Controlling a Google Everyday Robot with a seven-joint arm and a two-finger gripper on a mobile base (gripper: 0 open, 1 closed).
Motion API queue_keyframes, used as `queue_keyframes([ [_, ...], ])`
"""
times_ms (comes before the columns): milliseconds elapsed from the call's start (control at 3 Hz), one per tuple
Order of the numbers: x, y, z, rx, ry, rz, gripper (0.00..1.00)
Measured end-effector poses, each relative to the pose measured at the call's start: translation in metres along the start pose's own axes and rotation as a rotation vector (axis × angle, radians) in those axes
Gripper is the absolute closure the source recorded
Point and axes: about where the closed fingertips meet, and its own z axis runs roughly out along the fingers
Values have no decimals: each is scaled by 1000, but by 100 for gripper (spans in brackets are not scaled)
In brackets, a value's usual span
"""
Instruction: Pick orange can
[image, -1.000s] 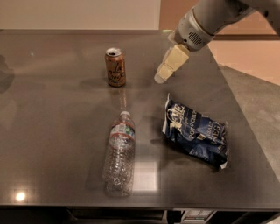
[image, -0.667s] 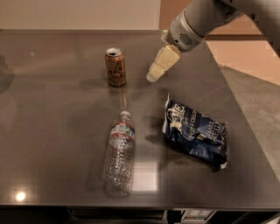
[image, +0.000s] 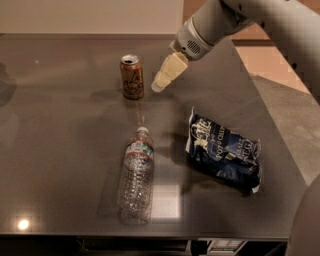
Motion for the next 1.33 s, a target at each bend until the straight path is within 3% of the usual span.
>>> queue_keyframes([
  [1000, -27, -21, 53, 60, -11, 64, 0],
  [1333, -38, -24, 65, 54, -23, 65, 0],
])
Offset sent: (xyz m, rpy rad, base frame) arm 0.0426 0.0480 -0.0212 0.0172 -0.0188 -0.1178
